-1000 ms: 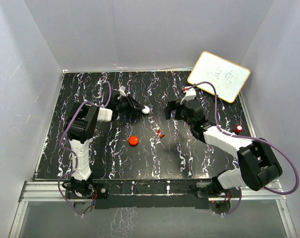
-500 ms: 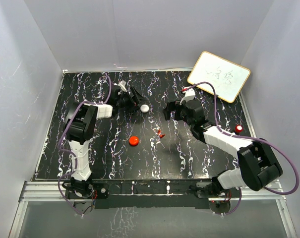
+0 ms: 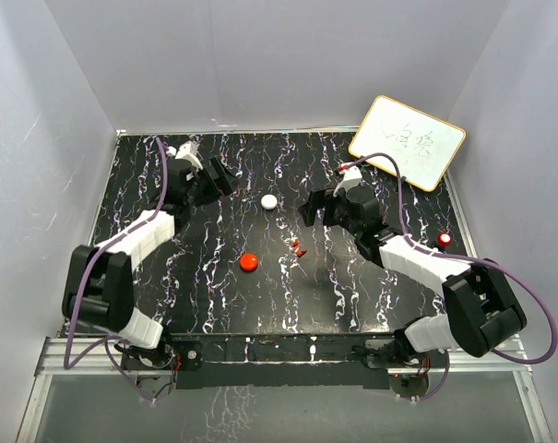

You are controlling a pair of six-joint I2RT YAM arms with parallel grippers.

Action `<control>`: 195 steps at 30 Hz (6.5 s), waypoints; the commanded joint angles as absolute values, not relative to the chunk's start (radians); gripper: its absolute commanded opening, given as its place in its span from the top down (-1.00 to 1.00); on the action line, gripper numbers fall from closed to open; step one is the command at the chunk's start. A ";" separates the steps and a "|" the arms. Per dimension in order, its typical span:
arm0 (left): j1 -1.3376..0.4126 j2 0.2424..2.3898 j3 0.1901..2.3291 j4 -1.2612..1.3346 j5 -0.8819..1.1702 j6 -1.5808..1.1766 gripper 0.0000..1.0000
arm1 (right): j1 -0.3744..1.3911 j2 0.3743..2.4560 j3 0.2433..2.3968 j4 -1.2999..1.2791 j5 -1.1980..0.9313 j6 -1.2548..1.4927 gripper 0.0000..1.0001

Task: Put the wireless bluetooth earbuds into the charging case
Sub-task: Place the charging case at the center of the board, then pick up the charging case at the center of the board.

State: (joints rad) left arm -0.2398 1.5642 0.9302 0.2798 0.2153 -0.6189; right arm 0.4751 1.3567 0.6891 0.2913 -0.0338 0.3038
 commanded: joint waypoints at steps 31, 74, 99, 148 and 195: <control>-0.613 1.225 0.647 -0.053 -0.145 -0.532 -0.97 | 0.520 1.423 0.680 0.373 -0.328 0.431 -0.93; -0.765 1.407 0.641 -0.028 -0.186 -0.347 -0.89 | 0.520 1.394 0.652 0.355 -0.322 0.413 -0.89; -0.806 1.485 0.645 0.027 -0.224 -0.314 -0.37 | 0.517 1.400 0.658 0.340 -0.304 0.390 -0.89; -0.809 1.463 0.738 0.576 0.151 -0.133 1.00 | 0.353 1.294 0.573 0.476 -0.671 0.738 -0.30; -0.811 1.467 0.808 0.500 0.214 -0.100 0.70 | 0.352 1.342 0.560 0.490 -0.670 0.740 0.82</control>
